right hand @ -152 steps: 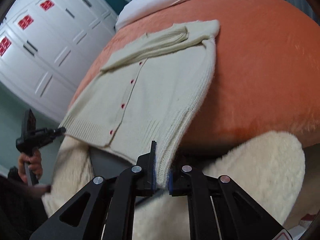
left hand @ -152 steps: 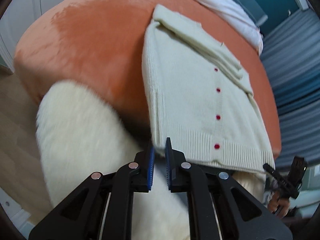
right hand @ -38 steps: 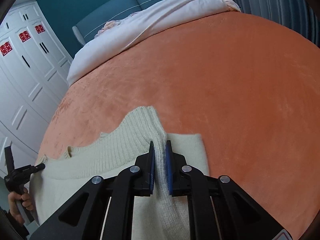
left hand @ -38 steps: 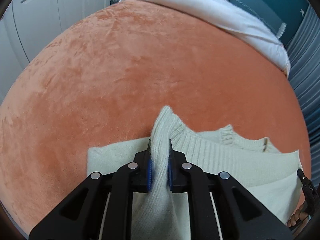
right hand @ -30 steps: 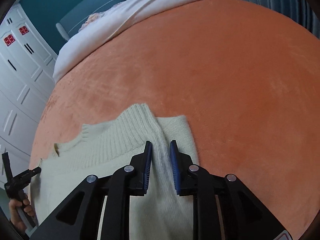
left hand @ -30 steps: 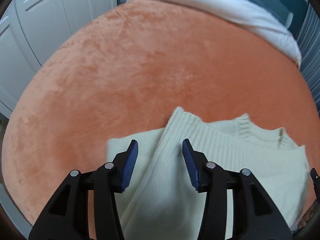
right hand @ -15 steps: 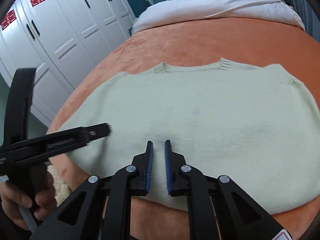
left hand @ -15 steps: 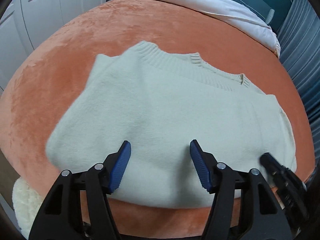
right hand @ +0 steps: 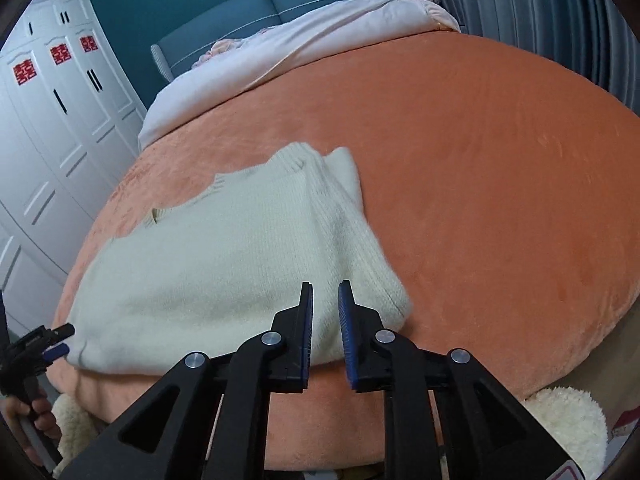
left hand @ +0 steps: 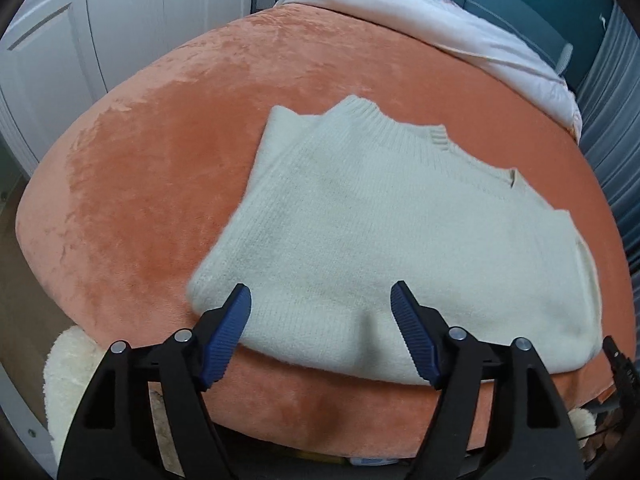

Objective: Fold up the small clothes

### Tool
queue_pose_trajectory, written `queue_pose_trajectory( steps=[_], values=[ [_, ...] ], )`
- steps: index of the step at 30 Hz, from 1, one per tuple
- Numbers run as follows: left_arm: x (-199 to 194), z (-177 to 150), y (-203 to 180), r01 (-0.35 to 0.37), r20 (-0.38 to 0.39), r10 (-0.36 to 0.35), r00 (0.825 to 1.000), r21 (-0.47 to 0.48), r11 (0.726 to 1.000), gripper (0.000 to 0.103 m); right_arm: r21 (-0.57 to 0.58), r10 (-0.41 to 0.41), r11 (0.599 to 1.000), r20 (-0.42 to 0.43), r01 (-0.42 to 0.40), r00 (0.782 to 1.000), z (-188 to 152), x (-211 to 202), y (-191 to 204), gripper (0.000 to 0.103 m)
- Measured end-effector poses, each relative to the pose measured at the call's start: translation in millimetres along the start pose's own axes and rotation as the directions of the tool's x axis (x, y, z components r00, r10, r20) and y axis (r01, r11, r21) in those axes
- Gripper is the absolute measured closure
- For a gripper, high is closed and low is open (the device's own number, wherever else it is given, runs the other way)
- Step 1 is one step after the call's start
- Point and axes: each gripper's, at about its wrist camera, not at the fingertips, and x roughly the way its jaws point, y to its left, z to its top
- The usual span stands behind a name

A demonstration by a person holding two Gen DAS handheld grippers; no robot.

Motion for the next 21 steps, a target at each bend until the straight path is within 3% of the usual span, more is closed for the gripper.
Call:
queue_pose_trajectory(
  steps=[2,3,6,10,14,16,19,21],
  values=[
    [7.5,-4.1,2.1,-0.008,-0.038,0.008,0.999,0.013,1.000,0.034,0.016,-0.028,0.999,-0.042,0.029,0.999,1.4,16.1,-1.6,0.089],
    [9.7,-6.1,2.7,-0.014,-0.044,0.015,0.999,0.016,1.000,0.034,0.009,-0.072,0.997,-0.089,0.073,0.993,-0.7,32.4,-7.9,0.099],
    [10.0,-10.2,1.8,-0.034,-0.034,0.035,0.999,0.034,0.999,0.034,0.070,-0.058,0.995,-0.107,0.066,0.993,-0.8,31.6,-27.8,0.100],
    [12.1,-13.4,0.4,-0.052,-0.033,0.053,0.998,0.050,0.997,0.034,0.057,-0.036,0.998,-0.046,0.038,0.998,7.3,6.9,-15.9,0.096],
    [13.0,-13.9,-0.8,-0.062,-0.034,0.064,0.997,0.055,0.997,0.034,0.004,-0.083,0.996,-0.142,0.085,0.986,3.7,37.8,-12.1,0.097],
    [12.0,-13.3,-0.1,-0.058,-0.038,0.060,0.997,0.050,0.997,0.034,-0.002,-0.085,0.996,-0.134,0.085,0.987,1.4,43.5,-14.0,0.097],
    [6.4,-12.4,5.0,-0.029,-0.045,0.030,0.999,0.018,0.999,0.033,0.037,-0.072,0.996,-0.129,0.077,0.989,6.3,30.9,-11.6,0.091],
    [-1.9,-12.6,15.9,0.036,-0.036,-0.038,0.999,-0.061,0.998,0.028,0.068,-0.060,0.995,-0.109,0.068,0.992,5.2,17.1,-16.2,0.068]
  ],
)
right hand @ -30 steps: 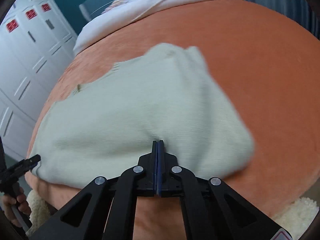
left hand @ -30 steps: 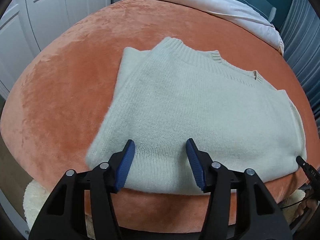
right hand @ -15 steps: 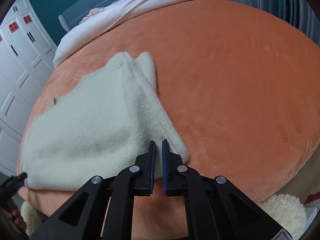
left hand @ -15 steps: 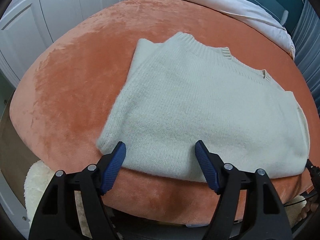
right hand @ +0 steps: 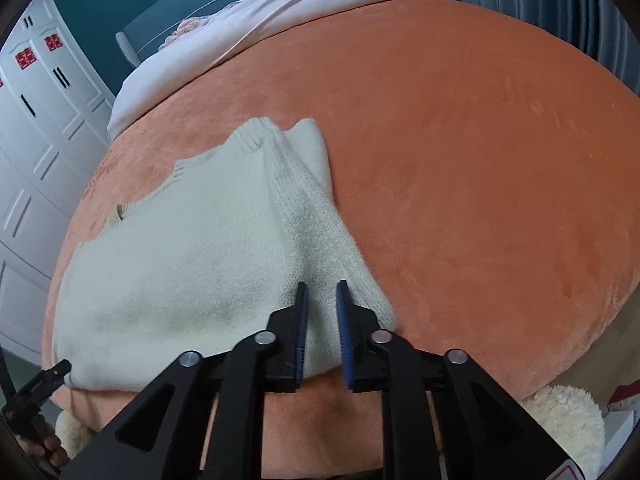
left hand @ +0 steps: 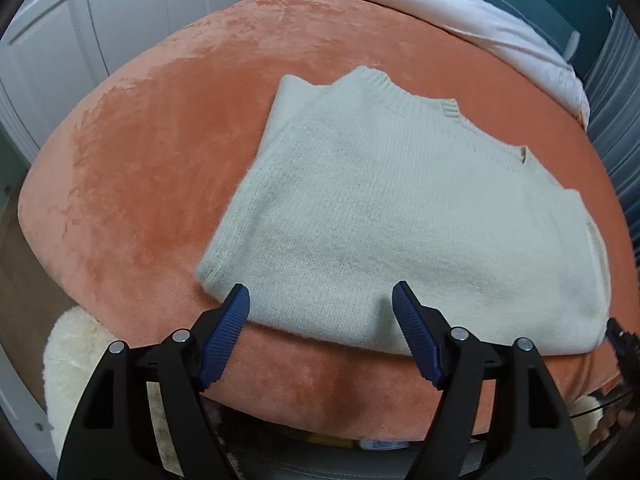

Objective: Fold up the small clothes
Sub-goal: 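Grasp the folded cardigan edge with the right gripper while the left gripper grasps the other edge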

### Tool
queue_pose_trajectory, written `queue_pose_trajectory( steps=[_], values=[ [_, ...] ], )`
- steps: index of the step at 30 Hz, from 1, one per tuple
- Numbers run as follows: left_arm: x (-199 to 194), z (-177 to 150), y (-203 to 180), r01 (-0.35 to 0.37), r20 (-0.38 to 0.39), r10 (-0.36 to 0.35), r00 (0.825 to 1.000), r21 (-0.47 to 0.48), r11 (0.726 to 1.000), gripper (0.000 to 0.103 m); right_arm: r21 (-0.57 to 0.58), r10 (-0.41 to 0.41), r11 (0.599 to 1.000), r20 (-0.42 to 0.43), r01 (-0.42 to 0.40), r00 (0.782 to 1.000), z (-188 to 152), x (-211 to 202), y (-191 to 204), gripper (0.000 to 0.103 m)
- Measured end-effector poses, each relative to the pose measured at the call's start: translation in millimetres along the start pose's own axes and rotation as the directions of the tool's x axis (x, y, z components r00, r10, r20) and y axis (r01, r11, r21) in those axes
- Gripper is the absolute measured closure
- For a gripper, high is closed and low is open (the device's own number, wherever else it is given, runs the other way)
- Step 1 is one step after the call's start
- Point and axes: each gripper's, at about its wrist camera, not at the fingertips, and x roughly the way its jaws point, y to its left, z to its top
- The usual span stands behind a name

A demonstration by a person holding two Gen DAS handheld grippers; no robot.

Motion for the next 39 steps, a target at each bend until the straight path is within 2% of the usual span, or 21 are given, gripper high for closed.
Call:
queue_pose_trajectory(
  steps=[2,3,5,7,9,13,15,16,17,18,19,20,21,24,27,30,34,36,38,39],
  values=[
    [-10.2,-4.2,17.2,0.068,0.032,-0.065,0.997,-0.117,0.991,0.012,0.029,-0.003,1.000,0.030,0.002,1.000,-7.0,-12.3,-8.5,0.049],
    [-12.7,-7.7,27.2,0.089,0.045,-0.082,0.996,-0.174,0.981,0.012,0.045,-0.005,0.999,0.039,0.003,0.999,-12.8,-17.8,-13.7,0.046],
    [-7.3,-12.0,42.2,0.116,0.023,-0.114,0.993,-0.249,0.962,0.012,0.077,0.017,0.997,0.023,-0.019,1.000,-20.0,-18.6,-21.7,0.043],
    [3.4,-14.3,54.2,0.107,-0.012,-0.117,0.993,-0.308,0.945,0.012,0.110,0.050,0.993,-0.005,-0.049,0.999,-29.1,-15.0,-29.6,0.041],
    [11.3,-15.0,62.7,0.128,-0.018,-0.145,0.989,-0.372,0.919,0.012,0.130,0.083,0.989,-0.042,-0.077,0.996,-30.4,-5.4,-31.8,0.040],
    [19.6,-4.0,60.9,0.140,0.000,-0.153,0.988,-0.411,0.901,0.009,0.172,0.148,0.976,-0.055,-0.137,0.987,-18.2,12.1,-23.9,0.033],
    [22.8,5.7,54.1,0.161,0.004,-0.174,0.985,-0.399,0.903,0.012,0.190,0.153,0.972,-0.071,-0.138,0.986,-10.7,25.4,-16.2,0.029],
    [24.9,11.0,50.9,0.184,-0.001,-0.201,0.980,-0.391,0.902,0.028,0.205,0.152,0.970,-0.073,-0.134,0.986,-7.6,29.8,-14.2,0.029],
    [27.7,17.2,45.9,0.211,-0.020,-0.236,0.972,-0.380,0.901,0.048,0.223,0.154,0.965,-0.068,-0.135,0.986,-4.8,32.0,-12.6,0.032],
    [29.7,22.7,42.8,0.206,-0.046,-0.240,0.970,-0.374,0.904,0.057,0.240,0.166,0.959,-0.053,-0.149,0.985,-0.3,32.2,-10.6,0.053],
    [29.4,27.9,39.7,0.206,-0.063,-0.245,0.967,-0.368,0.907,0.076,0.246,0.175,0.956,-0.040,-0.161,0.984,3.2,29.5,-9.8,0.070],
    [26.1,32.1,39.9,0.208,-0.068,-0.249,0.966,-0.365,0.907,0.087,0.249,0.195,0.951,-0.024,-0.183,0.981,7.9,24.7,-8.9,0.081],
    [21.3,35.8,41.8,0.227,-0.063,-0.268,0.961,-0.369,0.901,0.090,0.261,0.229,0.940,0.003,-0.222,0.973,11.3,16.8,-9.4,0.085],
    [8.2,36.0,52.1,0.279,-0.064,-0.331,0.942,-0.403,0.872,0.093,0.254,0.268,0.926,0.073,-0.278,0.961,17.3,-13.5,-9.6,0.088],
    [-3.8,28.4,58.8,0.279,-0.094,-0.339,0.936,-0.389,0.878,0.093,0.227,0.265,0.935,0.072,-0.274,0.962,8.8,-35.4,-9.9,0.089],
    [-14.8,4.5,63.0,0.266,-0.138,-0.335,0.932,-0.367,0.891,0.093,0.241,0.253,0.937,0.030,-0.253,0.967,-11.9,-47.9,-23.0,0.089],
    [-10.1,-18.7,59.3,0.192,-0.185,-0.249,0.951,-0.280,0.941,0.091,0.224,0.203,0.958,-0.086,-0.179,0.976,-49.9,-51.0,-42.9,0.086],
    [-9.7,-18.5,60.0,0.161,-0.178,-0.218,0.960,-0.286,0.944,0.082,0.202,0.156,0.971,-0.148,-0.124,0.977,-60.3,-45.4,-47.4,0.079],
    [-23.3,-11.8,62.5,0.149,-0.129,-0.198,0.972,-0.314,0.938,0.078,0.219,0.127,0.971,-0.136,-0.095,0.983,-59.3,-51.1,-53.9,0.075],
    [-31.1,-7.0,62.3,0.163,-0.102,-0.204,0.974,-0.316,0.935,0.078,0.224,0.102,0.971,-0.095,-0.079,0.990,-55.4,-60.8,-56.1,0.074]
  ],
)
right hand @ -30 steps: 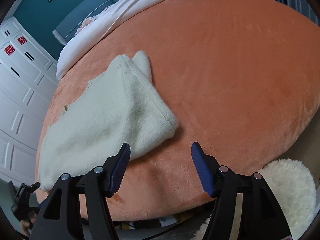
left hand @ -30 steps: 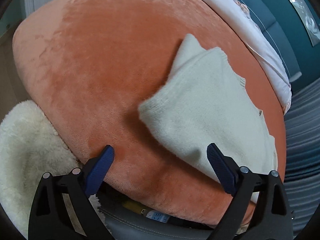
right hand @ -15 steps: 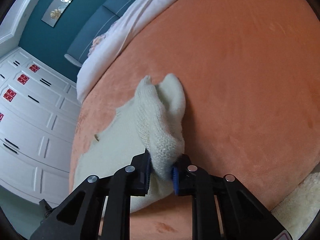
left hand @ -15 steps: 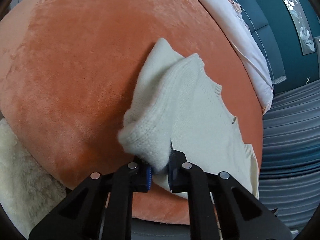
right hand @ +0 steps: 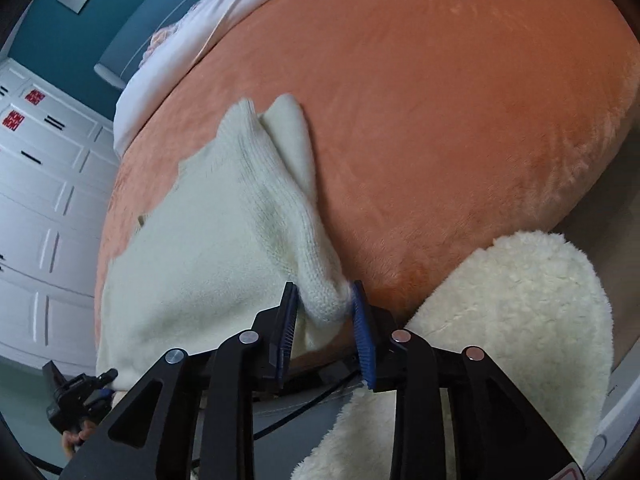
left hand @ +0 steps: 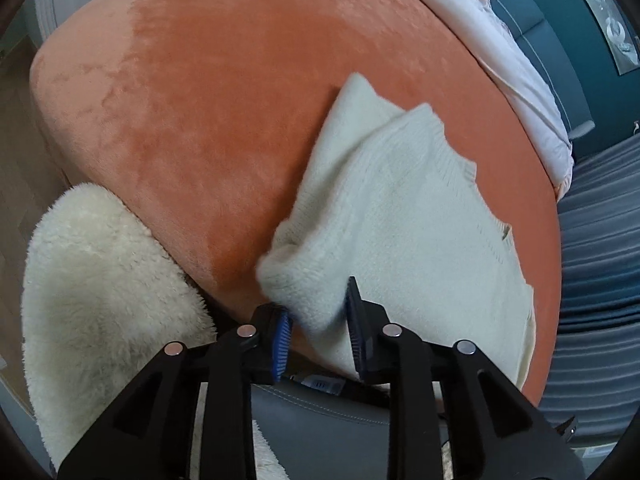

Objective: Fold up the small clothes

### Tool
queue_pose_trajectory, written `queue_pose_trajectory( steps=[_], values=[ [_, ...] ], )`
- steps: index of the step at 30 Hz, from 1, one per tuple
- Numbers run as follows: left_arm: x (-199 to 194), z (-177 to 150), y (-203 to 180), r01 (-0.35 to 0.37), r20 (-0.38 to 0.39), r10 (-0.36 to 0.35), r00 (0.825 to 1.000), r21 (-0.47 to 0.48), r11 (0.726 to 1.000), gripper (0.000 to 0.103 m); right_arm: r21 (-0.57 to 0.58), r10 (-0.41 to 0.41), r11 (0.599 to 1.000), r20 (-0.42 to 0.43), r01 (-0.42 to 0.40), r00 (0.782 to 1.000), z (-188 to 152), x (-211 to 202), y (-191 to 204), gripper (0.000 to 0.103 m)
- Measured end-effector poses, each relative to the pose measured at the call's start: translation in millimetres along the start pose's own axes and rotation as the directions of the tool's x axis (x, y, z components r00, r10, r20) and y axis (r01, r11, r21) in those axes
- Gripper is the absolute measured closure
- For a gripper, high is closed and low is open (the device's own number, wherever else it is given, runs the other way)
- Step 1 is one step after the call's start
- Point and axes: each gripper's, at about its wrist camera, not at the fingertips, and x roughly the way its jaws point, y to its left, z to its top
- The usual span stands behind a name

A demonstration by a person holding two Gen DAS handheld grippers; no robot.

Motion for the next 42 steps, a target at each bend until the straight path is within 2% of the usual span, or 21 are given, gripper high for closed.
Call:
queue_pose_trajectory(
  steps=[2,5,6,8,11,13,16,18,21,23,25,26,27,28,29,31,34,35,37,39,42],
  values=[
    [-5.8,7.2,-10.7,0.027,0.010,-0.027,1.000,0.020,0.999,0.071,-0.034,-0.029,0.999,0.090,0.032,0.996,8.9,-19.4,5.5,0.071],
    [-8.1,16.6,-33.3,0.015,0.046,-0.018,0.999,0.061,0.998,0.069,-0.134,-0.030,0.990,0.159,0.052,0.987,26.3,-27.6,27.6,0.048],
    [-9.3,17.7,-42.3,0.001,0.062,-0.006,0.998,0.080,0.997,0.069,-0.173,-0.025,0.983,0.166,0.054,0.986,32.9,-22.6,38.5,0.045],
    [-12.4,13.3,-52.0,-0.042,0.066,0.036,0.997,0.083,0.996,0.054,-0.229,-0.022,0.972,0.160,0.059,0.987,44.0,-6.1,56.7,0.045],
    [-15.0,7.1,-36.4,-0.136,0.040,0.136,0.990,-0.001,0.991,0.053,-0.276,-0.033,0.959,0.127,0.068,0.991,51.5,24.3,76.4,0.045],
    [-25.0,1.1,-15.1,-0.197,0.065,0.201,0.978,-0.062,0.979,0.052,-0.294,-0.045,0.953,0.107,0.075,0.993,54.3,42.5,85.6,0.045],
    [-41.9,1.7,11.1,-0.247,0.114,0.255,0.960,-0.081,0.966,0.050,-0.309,-0.047,0.948,0.100,0.076,0.994,53.1,54.5,91.3,0.045],
    [-45.1,13.3,11.2,-0.223,0.143,0.231,0.962,-0.069,0.972,0.049,-0.317,-0.054,0.945,0.103,0.084,0.993,55.0,60.5,94.6,0.045],
    [-40.0,36.3,-7.1,-0.119,0.189,0.119,0.975,-0.013,0.993,0.028,-0.299,-0.071,0.949,0.095,0.096,0.993,64.4,72.1,93.2,0.044],
    [-17.7,53.6,-33.5,-0.067,0.182,0.053,0.982,0.067,0.995,0.013,-0.272,-0.080,0.957,0.075,0.098,0.994,70.6,83.0,90.8,0.043],
    [16.0,65.1,-53.8,-0.029,0.121,0.010,0.993,0.156,0.987,0.014,-0.241,-0.084,0.966,0.047,0.093,0.995,74.3,94.8,87.9,0.043],
    [38.3,70.2,-62.4,-0.023,0.066,0.010,0.998,0.192,0.981,0.026,-0.236,-0.072,0.969,0.036,0.078,0.997,75.5,99.7,88.2,0.053],
    [61.5,74.8,-68.6,-0.032,0.007,0.031,0.999,0.224,0.974,0.047,-0.239,-0.059,0.969,0.029,0.064,0.998,76.1,102.1,90.4,0.084],
    [76.5,77.3,-72.5,-0.070,-0.043,0.083,0.996,0.244,0.967,0.086,-0.242,-0.054,0.969,0.021,0.057,0.998,77.0,102.5,93.3,0.093],
    [79.7,80.3,-74.0,-0.076,-0.053,0.091,0.994,0.238,0.968,0.089,-0.241,-0.039,0.970,0.029,0.045,0.999,79.0,97.5,97.2,0.093],
    [63.6,86.0,-77.5,-0.019,-0.001,0.019,1.000,0.215,0.976,0.094,-0.245,0.057,0.969,0.099,-0.031,0.993,82.1,69.9,106.6,0.094],
    [57.7,92.9,-79.1,-0.074,0.068,0.061,0.996,0.226,0.971,0.098,-0.278,0.124,0.958,0.200,-0.065,0.972,85.9,32.8,121.7,0.094],
    [66.9,95.6,-76.4,-0.102,0.061,0.091,0.994,0.224,0.969,0.098,-0.273,0.118,0.960,0.212,-0.057,0.970,87.8,34.2,120.4,0.094],
    [88.7,101.3,-69.0,-0.165,0.041,0.159,0.986,0.230,0.959,0.103,-0.247,0.033,0.969,0.158,0.007,0.987,92.2,67.9,107.8,0.093],
    [88.4,103.4,-70.5,-0.174,0.068,0.163,0.984,0.244,0.954,0.103,-0.234,-0.113,0.966,-0.002,0.109,0.994,90.1,127.2,88.7,0.093],
    [69.7,102.9,-76.3,-0.134,0.061,0.123,0.991,0.248,0.960,0.101,-0.204,-0.079,0.975,0.051,0.088,0.996,85.8,115.1,85.9,0.084]
  ],
)
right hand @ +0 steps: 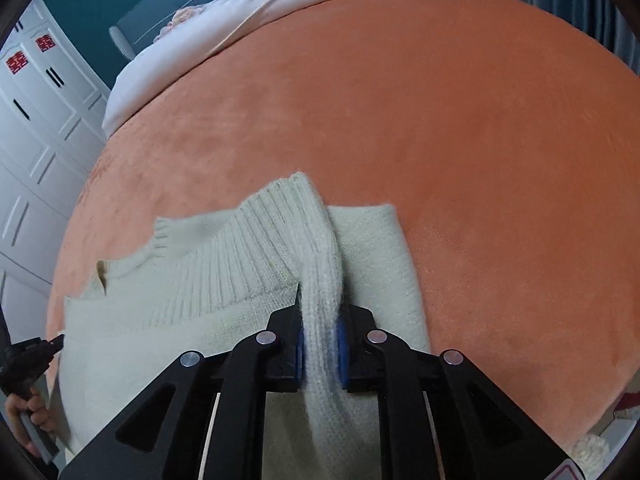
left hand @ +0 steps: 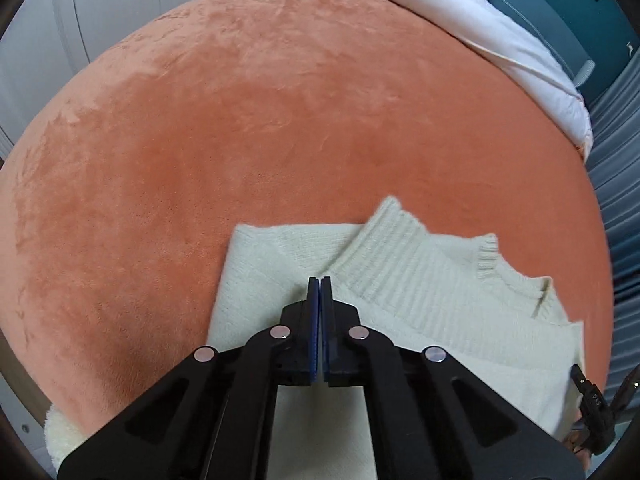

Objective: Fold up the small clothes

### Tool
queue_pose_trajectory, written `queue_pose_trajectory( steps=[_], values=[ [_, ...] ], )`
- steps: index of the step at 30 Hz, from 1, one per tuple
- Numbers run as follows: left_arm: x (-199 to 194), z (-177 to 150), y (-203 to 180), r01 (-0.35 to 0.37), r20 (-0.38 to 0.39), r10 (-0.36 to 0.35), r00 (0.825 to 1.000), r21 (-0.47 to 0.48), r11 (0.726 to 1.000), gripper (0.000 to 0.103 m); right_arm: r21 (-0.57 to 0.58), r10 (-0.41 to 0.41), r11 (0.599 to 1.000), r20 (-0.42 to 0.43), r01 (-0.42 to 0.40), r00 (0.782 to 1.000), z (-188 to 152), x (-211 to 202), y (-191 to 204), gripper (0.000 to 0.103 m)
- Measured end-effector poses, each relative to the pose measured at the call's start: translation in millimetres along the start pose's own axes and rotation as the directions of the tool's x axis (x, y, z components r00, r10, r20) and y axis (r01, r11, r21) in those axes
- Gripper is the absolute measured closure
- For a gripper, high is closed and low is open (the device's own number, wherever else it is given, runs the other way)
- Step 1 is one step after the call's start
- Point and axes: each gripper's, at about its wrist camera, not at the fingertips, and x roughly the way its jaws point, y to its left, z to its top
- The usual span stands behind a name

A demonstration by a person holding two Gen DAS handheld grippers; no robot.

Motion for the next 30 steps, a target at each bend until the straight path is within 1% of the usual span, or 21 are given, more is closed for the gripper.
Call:
queue_pose_trajectory(
  steps=[1,3,4,5,6,7,9,10,11,12,13,14,16,19,21,23,24,26,27,29,30],
  values=[
    [-7.5,-2.0,-0.5,0.012,0.013,-0.012,1.000,0.000,1.000,0.101,0.011,-0.010,1.000,0.021,0.010,1.000,-0.7,-11.7,1.6,0.084],
    [-25.6,-16.4,-3.1,0.025,0.042,-0.026,0.999,0.019,1.000,0.099,-0.007,-0.012,1.000,0.102,0.013,0.995,-8.2,-42.1,9.2,0.084],
    [-33.4,-24.0,-6.7,0.026,0.048,-0.027,0.998,0.026,0.999,0.092,-0.033,-0.014,0.999,0.133,0.018,0.991,-12.7,-53.1,14.4,0.084],
    [-40.6,-34.2,-8.4,0.034,0.051,-0.036,0.998,0.027,0.999,0.081,-0.069,-0.001,0.998,0.158,0.012,0.987,-20.0,-66.3,21.3,0.084],
    [-46.8,-45.1,-8.5,0.045,0.053,-0.046,0.998,0.018,0.999,0.076,-0.094,0.019,0.996,0.166,-0.003,0.986,-24.0,-73.4,27.2,0.084],
    [-46.2,-53.5,-8.2,0.049,0.052,-0.049,0.997,0.010,0.999,0.070,-0.123,0.042,0.992,0.158,-0.023,0.987,-33.2,-79.8,33.3,0.084],
    [-47.1,-76.9,-9.9,0.040,0.027,-0.041,0.999,0.020,0.999,0.069,-0.175,0.043,0.984,0.106,-0.023,0.993,-55.6,-78.1,42.9,0.084],
    [-45.7,-87.6,-12.6,0.028,0.015,-0.029,0.999,0.034,0.999,0.069,-0.207,0.033,0.978,0.064,-0.019,0.997,-70.6,-69.9,46.3,0.084],
    [-40.8,-99.1,-14.4,0.007,-0.001,-0.007,1.000,0.057,0.998,0.065,-0.223,0.017,0.975,0.040,-0.007,0.999,-79.5,-60.1,51.7,0.084],
    [-34.1,-106.2,-15.3,-0.017,-0.011,0.018,1.000,0.079,0.997,0.065,-0.238,-0.018,0.971,-0.006,0.016,1.000,-92.6,-44.9,50.4,0.084],
    [-29.1,-113.4,-16.1,-0.045,-0.002,0.046,0.999,0.107,0.993,0.064,-0.240,-0.029,0.970,-0.022,0.023,0.999,-101.1,-36.7,48.2,0.084],
    [-29.4,-117.1,-17.3,-0.060,0.021,0.058,0.998,0.124,0.991,0.063,-0.237,-0.024,0.971,0.002,0.024,1.000,-102.8,-38.9,45.4,0.084],
    [-29.6,-116.0,-19.4,-0.074,0.023,0.072,0.997,0.126,0.989,0.062,-0.238,-0.025,0.971,-0.005,0.023,1.000,-97.2,-48.1,53.2,0.084],
    [-28.0,-111.1,-17.8,-0.069,0.003,0.069,0.998,0.091,0.993,0.062,-0.254,0.125,0.960,0.024,-0.115,0.992,-94.4,-77.1,74.6,0.084],
    [-27.8,-110.5,-15.9,-0.063,0.001,0.063,0.998,0.071,0.995,0.062,-0.321,0.194,0.929,0.005,-0.182,0.981,-103.0,-84.0,103.7,0.084],
    [-27.1,-111.2,-16.6,-0.070,0.006,0.070,0.998,0.079,0.994,0.062,-0.378,0.229,0.898,-0.033,-0.225,0.973,-116.6,-74.6,126.2,0.084],
    [-27.4,-111.2,-17.2,-0.074,0.008,0.074,0.997,0.084,0.994,0.062,-0.401,0.224,0.886,-0.067,-0.232,0.972,-122.7,-63.3,135.0,0.084],
    [-28.1,-112.7,-17.3,-0.072,0.005,0.071,0.997,0.082,0.994,0.062,-0.441,0.142,0.874,-0.176,-0.207,0.974,-141.9,-20.9,144.8,0.085],
    [-29.8,-112.4,-17.0,-0.068,0.003,0.068,0.998,0.077,0.995,0.062,-0.444,0.135,0.875,-0.156,-0.192,0.979,-145.7,-16.4,147.1,0.085],
    [-31.2,-111.8,-15.5,-0.061,-0.005,0.061,0.998,0.062,0.996,0.061,-0.431,0.125,0.885,-0.146,-0.177,0.981,-140.9,-27.5,151.3,0.085],
    [-31.6,-111.8,-14.8,-0.056,-0.005,0.056,0.998,0.055,0.997,0.061,-0.419,0.139,0.889,-0.139,-0.186,0.980,-139.2,-36.7,153.1,0.085]
  ],
)
